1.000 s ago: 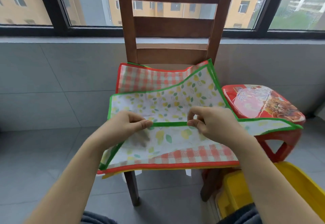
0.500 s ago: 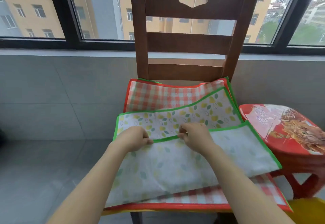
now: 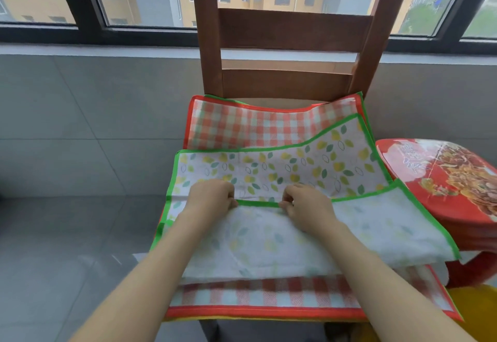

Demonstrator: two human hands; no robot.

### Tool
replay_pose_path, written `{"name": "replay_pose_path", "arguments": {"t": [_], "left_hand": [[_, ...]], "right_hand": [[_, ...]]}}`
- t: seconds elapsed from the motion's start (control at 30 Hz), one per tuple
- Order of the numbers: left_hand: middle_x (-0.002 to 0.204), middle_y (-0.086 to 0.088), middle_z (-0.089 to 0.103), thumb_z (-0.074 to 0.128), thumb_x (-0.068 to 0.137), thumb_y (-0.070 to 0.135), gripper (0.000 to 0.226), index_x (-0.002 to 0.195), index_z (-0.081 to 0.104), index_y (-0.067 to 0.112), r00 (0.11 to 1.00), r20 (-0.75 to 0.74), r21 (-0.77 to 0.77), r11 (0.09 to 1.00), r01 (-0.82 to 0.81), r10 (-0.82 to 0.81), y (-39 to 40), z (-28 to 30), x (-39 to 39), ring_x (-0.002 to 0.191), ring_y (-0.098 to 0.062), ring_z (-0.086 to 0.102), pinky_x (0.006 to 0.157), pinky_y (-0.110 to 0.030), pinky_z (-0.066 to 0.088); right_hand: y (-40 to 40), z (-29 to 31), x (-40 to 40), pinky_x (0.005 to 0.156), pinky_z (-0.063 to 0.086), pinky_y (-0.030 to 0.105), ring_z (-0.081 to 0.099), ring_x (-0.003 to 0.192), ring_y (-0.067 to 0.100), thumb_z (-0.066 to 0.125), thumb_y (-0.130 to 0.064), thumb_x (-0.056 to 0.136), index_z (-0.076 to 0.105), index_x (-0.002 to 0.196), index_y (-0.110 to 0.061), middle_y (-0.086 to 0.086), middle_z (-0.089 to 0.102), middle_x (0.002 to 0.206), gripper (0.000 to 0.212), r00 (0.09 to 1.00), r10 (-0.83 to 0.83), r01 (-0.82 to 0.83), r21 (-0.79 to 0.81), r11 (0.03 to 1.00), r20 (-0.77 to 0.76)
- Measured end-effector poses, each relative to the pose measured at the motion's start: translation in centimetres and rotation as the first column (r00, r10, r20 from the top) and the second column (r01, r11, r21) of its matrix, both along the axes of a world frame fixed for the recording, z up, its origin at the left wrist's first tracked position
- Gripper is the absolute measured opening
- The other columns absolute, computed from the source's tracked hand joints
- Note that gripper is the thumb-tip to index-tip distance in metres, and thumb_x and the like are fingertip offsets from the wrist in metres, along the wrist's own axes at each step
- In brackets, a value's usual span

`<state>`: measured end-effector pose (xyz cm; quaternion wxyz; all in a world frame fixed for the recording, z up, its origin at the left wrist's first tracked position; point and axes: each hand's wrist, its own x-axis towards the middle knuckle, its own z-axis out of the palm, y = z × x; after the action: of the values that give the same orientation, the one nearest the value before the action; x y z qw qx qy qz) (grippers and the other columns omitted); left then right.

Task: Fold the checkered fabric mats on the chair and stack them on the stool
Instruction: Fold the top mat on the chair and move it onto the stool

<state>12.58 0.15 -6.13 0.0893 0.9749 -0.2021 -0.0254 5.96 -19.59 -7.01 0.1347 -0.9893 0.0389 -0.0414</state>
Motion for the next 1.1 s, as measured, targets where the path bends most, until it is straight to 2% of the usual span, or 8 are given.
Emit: {"name": "replay_pose_path", "arguments": {"t": [0.2,0.3,0.37,0.53,0.77,0.87,1.0,1.1], "left_hand": [[0.104,-0.004,0.064,0.054,0.09,0.023,0.015,0.098,0.065,0.015,1.0,0.011,-0.022,1.0,-0.016,0.016,0.5,0.0,-0.5,0.094,-0.024,0.058,0.083,-0.03,0.039],[0.123,-0.003,0.055,0.046,0.091,0.014,0.024,0.112,0.056,0.017,0.985,0.171,0.183,0.983,-0.027,-0.005,-0.5,-1.2,-2.4,0.117,-0.024,0.049,0.114,-0.048,0.01],[0.143,-0.008,0.041,0.04,0.09,0.011,0.035,0.123,0.052,0.017,0.979,0.202,0.143,0.99,-0.015,-0.015,-1.3,-1.9,-4.1,0.137,-0.024,0.031,0.114,-0.052,-0.007],[0.16,-0.003,-0.009,0.023,0.097,0.042,0.062,0.151,-0.001,0.024,0.991,-0.129,-0.031,0.999,-0.027,0.023,-2.3,-3.3,-6.9,0.146,-0.023,-0.015,0.117,-0.047,-0.013],[0.158,-0.002,-0.017,0.017,0.093,0.058,0.067,0.149,-0.01,0.033,0.994,-0.104,0.046,0.999,-0.016,0.021,-2.1,-4.2,-7.1,0.144,-0.026,-0.022,0.114,-0.051,-0.016],[0.158,-0.002,-0.016,0.015,0.093,0.057,0.065,0.149,-0.009,0.034,0.995,-0.094,0.037,0.999,-0.027,0.031,-2.2,-4.4,-7.3,0.144,-0.026,-0.022,0.114,-0.052,-0.016],[0.158,-0.002,-0.016,0.014,0.094,0.057,0.064,0.149,-0.009,0.034,0.996,-0.085,0.04,0.999,-0.027,0.03,-2.2,-4.4,-7.2,0.144,-0.025,-0.021,0.115,-0.051,-0.015],[0.158,-0.002,-0.015,0.014,0.094,0.056,0.064,0.149,-0.008,0.033,0.997,-0.079,0.04,0.999,-0.021,0.024,-2.2,-4.5,-7.2,0.145,-0.026,-0.02,0.115,-0.051,-0.014]], "right_hand": [[0.4,-0.5,0.2,0.067,0.032,0.027,0.048,0.079,0.017,0.052,-0.036,0.092,0.052,0.084,-0.019,-0.005,0.056,0.085,0.019,0.999,0.001,0.0,-0.013,1.0,0.047],[0.4,-1.5,0.2,0.082,0.037,0.029,0.049,0.092,0.018,0.053,-0.037,0.091,0.059,0.091,-0.016,-0.003,0.061,0.096,0.022,0.996,-0.014,0.013,0.014,1.0,0.091],[0.4,-1.8,0.2,0.086,0.037,0.03,0.049,0.096,0.018,0.055,-0.038,0.09,0.061,0.091,-0.015,-0.004,0.062,0.097,0.023,0.993,-0.033,0.029,0.04,0.999,0.117],[0.3,-2.5,0.3,0.084,0.036,0.03,0.05,0.094,0.019,0.059,-0.039,0.087,0.062,0.086,-0.015,-0.003,0.062,0.091,0.024,0.985,-0.044,0.036,0.049,0.998,0.169],[0.9,-3.2,0.0,0.083,0.038,0.036,0.054,0.089,0.026,0.061,-0.034,0.086,0.063,0.083,-0.011,0.003,0.065,0.087,0.023,0.97,-0.081,0.074,0.04,0.996,0.228],[1.6,-3.3,-1.1,0.095,0.024,0.034,0.052,0.109,0.027,0.049,-0.028,0.091,0.065,0.102,-0.016,0.001,0.065,0.11,0.023,0.963,-0.087,0.092,-0.007,0.996,0.256],[2.5,-3.2,-4.8,0.114,-0.006,0.03,0.011,0.145,0.017,0.022,-0.039,0.094,0.037,0.141,-0.031,-0.005,0.024,0.155,0.05,0.999,-0.003,0.0,0.05,0.999,0.052],[0.4,-3.4,-7.1,0.117,-0.01,0.032,-0.009,0.145,0.01,0.019,-0.049,0.097,0.009,0.148,-0.038,-0.008,-0.001,0.159,0.053,0.99,0.014,-0.014,0.002,1.0,-0.139]]}}
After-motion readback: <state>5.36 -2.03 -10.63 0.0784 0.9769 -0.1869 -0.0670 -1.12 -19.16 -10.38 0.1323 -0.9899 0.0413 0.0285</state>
